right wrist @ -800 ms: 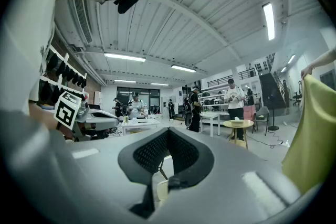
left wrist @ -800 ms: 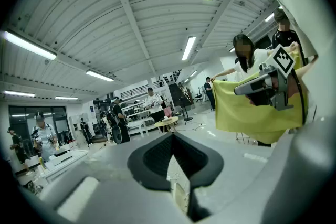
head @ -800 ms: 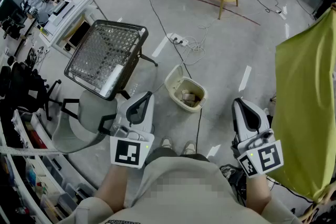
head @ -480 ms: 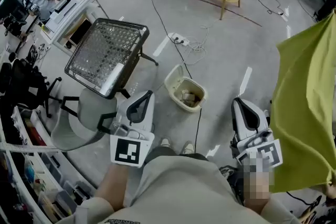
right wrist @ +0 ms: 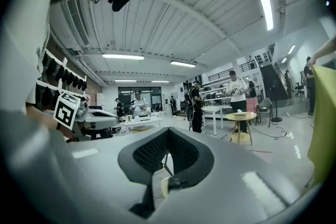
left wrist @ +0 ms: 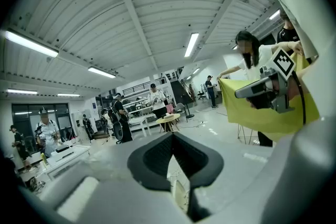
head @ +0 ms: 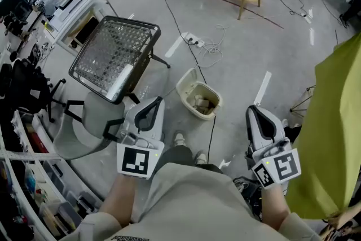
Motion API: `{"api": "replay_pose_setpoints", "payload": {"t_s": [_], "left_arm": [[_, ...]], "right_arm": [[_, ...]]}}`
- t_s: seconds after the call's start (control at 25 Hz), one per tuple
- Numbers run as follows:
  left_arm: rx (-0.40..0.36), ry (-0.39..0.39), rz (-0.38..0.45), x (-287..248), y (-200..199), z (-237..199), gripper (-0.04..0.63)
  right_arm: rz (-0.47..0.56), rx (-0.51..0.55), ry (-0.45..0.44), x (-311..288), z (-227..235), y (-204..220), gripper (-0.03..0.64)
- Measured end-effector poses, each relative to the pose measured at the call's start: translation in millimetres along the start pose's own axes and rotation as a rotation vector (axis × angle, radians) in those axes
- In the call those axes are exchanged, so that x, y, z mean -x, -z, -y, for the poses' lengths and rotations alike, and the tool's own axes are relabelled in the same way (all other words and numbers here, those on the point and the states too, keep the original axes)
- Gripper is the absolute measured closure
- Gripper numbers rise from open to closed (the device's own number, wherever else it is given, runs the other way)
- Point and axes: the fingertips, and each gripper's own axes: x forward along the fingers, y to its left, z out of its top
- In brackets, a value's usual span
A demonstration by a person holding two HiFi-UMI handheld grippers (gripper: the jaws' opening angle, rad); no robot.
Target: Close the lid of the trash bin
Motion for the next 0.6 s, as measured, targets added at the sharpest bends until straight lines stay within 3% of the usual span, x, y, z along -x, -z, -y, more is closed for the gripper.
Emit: {"api": "replay_pose_setpoints", "payload": {"t_s": [0.6], "left_arm": [[0.019, 0.053, -0.028, -93, 27, -68, 0.594]], "right_arm": [[-0.086, -0.006, 0.048, -103, 31, 24, 0.614]]}}
